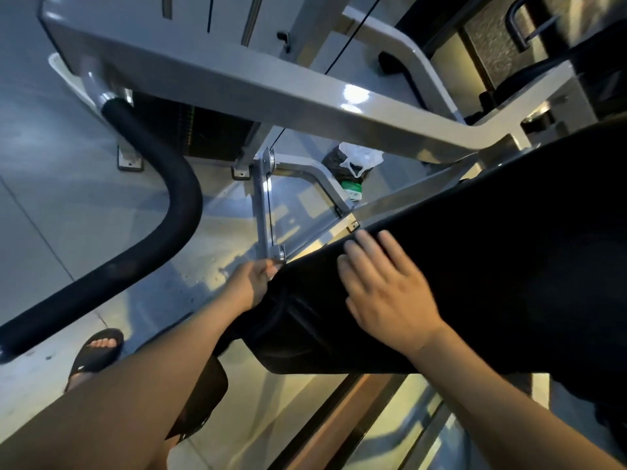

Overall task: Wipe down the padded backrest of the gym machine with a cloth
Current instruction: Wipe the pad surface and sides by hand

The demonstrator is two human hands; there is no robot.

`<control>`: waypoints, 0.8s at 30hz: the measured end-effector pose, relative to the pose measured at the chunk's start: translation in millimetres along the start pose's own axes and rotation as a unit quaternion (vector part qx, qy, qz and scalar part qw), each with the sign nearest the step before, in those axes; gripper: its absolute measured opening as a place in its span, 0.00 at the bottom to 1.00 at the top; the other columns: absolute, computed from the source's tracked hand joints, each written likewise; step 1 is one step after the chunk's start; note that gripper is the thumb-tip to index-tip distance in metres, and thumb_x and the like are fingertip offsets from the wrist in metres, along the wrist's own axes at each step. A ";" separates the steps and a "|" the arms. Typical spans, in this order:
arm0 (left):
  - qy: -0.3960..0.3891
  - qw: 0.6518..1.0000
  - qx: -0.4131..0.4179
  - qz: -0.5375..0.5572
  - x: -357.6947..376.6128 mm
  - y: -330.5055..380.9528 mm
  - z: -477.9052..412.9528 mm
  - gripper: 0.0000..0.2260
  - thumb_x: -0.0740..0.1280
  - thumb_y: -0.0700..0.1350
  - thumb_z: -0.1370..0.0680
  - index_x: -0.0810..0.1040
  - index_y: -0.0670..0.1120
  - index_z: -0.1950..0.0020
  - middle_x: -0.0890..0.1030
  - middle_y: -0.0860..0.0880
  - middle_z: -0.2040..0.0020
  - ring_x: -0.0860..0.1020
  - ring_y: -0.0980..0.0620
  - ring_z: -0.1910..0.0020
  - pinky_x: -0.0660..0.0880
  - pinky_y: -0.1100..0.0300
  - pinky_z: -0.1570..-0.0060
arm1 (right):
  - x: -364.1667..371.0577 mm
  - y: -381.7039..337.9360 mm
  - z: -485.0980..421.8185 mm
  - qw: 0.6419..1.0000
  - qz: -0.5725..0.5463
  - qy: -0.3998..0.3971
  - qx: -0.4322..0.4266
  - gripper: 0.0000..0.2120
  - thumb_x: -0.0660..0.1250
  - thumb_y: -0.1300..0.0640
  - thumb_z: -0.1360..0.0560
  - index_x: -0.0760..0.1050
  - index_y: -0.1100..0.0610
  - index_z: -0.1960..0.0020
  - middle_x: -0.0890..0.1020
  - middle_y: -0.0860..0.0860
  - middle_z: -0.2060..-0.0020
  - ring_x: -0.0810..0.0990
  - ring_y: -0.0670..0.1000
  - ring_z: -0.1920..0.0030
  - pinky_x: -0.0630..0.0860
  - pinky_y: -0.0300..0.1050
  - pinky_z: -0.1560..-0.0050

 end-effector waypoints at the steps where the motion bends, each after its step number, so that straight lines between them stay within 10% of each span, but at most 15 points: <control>1: -0.007 1.000 0.003 -0.008 -0.8 -1.6 -1.7 0.12 0.63 0.38 0.16 0.81 0.41 0.35 0.83 0.40 0.39 0.79 0.42 0.40 0.71 0.59 0.44 | 9.2 -19.4 -1.4 0.999 -0.002 -0.034 -0.011 0.28 0.64 0.49 0.24 0.73 0.64 0.29 0.74 0.63 0.30 0.66 0.65 0.24 0.54 0.63 0.21; 6: -0.024 0.999 0.041 -0.016 0.3 -44.3 -22.2 0.16 0.63 0.40 0.17 0.83 0.60 0.40 0.85 0.52 0.42 0.81 0.52 0.42 0.76 0.54 0.35 | 50.1 -44.1 -3.9 0.998 0.018 -0.054 0.017 0.34 0.64 0.49 0.25 0.65 0.63 0.23 0.68 0.62 0.25 0.59 0.64 0.21 0.47 0.63 0.19; 12: 0.035 0.999 0.003 -0.014 -6.0 -112.9 -61.5 0.16 0.62 0.31 0.18 0.87 0.44 0.52 0.87 0.50 0.55 0.82 0.49 0.47 0.80 0.66 0.47 | 78.8 -44.3 1.3 0.994 0.112 0.017 -0.005 0.31 0.60 0.46 0.20 0.66 0.63 0.23 0.67 0.63 0.24 0.60 0.65 0.22 0.51 0.66 0.20; 17: 0.004 0.998 -0.065 -0.009 12.7 -206.2 -111.3 0.17 0.67 0.45 0.20 0.84 0.69 0.56 0.87 0.54 0.50 0.85 0.49 0.47 0.80 0.47 0.40 | 82.3 -45.3 3.6 0.991 0.123 0.043 -0.012 0.31 0.61 0.46 0.20 0.68 0.62 0.23 0.69 0.63 0.25 0.61 0.65 0.22 0.51 0.66 0.20; 21: 0.007 0.987 -0.157 0.039 -13.4 -162.2 -69.1 0.14 0.61 0.34 0.17 0.79 0.34 0.33 0.79 0.34 0.36 0.77 0.54 0.60 0.76 0.73 0.66 | 83.4 -48.7 3.9 0.991 0.119 0.062 -0.015 0.31 0.63 0.45 0.21 0.69 0.61 0.24 0.70 0.62 0.25 0.63 0.64 0.23 0.52 0.65 0.21; 24: 0.003 0.976 -0.212 0.046 -8.0 -170.3 -65.6 0.14 0.59 0.38 0.15 0.78 0.36 0.33 0.79 0.42 0.41 0.79 0.46 0.52 0.74 0.70 0.65 | 82.0 -48.6 3.2 0.991 0.117 0.071 -0.013 0.31 0.63 0.45 0.22 0.69 0.62 0.24 0.71 0.62 0.26 0.64 0.64 0.23 0.52 0.65 0.21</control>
Point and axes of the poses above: each hand's wrist, its own z-axis away from the middle knuckle, its own x-axis out of the palm, y = z × x, the point moved 6 cm from there along -z, towards the middle knuckle
